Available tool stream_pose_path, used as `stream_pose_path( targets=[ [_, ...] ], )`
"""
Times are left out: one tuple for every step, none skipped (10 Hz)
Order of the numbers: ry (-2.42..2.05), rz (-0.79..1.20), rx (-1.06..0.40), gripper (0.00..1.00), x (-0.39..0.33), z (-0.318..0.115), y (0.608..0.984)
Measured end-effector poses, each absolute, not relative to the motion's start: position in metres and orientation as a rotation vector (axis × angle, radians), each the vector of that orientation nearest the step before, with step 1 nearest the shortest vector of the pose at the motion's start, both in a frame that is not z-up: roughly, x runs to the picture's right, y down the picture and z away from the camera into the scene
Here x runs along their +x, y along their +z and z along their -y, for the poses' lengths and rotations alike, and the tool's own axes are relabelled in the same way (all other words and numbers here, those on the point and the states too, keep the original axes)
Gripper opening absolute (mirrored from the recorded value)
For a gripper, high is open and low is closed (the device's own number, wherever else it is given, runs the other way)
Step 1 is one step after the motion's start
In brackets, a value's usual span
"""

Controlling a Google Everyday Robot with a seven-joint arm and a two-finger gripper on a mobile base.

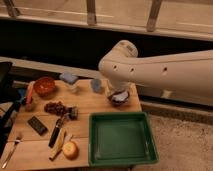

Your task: Wipe table surface with sponge

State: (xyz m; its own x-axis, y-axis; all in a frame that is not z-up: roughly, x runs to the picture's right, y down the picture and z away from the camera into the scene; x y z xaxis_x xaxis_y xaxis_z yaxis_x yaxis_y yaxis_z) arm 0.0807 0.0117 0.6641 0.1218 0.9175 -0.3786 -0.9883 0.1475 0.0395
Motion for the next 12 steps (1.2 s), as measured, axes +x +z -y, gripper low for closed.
stream_pose_path(
  targets=[
    [1.39, -0.347, -0.262, 0.71, 0.08, -0.013, 0.667],
    [1.336, -0.327, -0.295, 0.71, 0.069, -0.012, 0.675],
    [1.286, -0.312, -0.319, 0.71, 0.059, -0.01, 0.684],
    [1.242, -0.295, -0.338, 0.71, 0.048, -0.006, 0.692],
    [1.185, -0.27, -0.366, 0.71, 0.027, 0.0, 0.702],
    [1.124, -0.239, -0.393, 0.71, 0.003, 0.008, 0.715],
    [1.092, -0.22, -0.401, 0.71, -0.009, 0.014, 0.721],
    [1.059, -0.185, -0.412, 0.71, -0.028, 0.023, 0.731],
    [1.053, -0.167, -0.41, 0.71, -0.035, 0.027, 0.734],
    [1.053, -0.169, -0.408, 0.71, -0.034, 0.027, 0.734],
    [1.056, -0.171, -0.407, 0.71, -0.031, 0.027, 0.734],
    [1.054, -0.169, -0.407, 0.71, -0.033, 0.027, 0.734]
  ],
)
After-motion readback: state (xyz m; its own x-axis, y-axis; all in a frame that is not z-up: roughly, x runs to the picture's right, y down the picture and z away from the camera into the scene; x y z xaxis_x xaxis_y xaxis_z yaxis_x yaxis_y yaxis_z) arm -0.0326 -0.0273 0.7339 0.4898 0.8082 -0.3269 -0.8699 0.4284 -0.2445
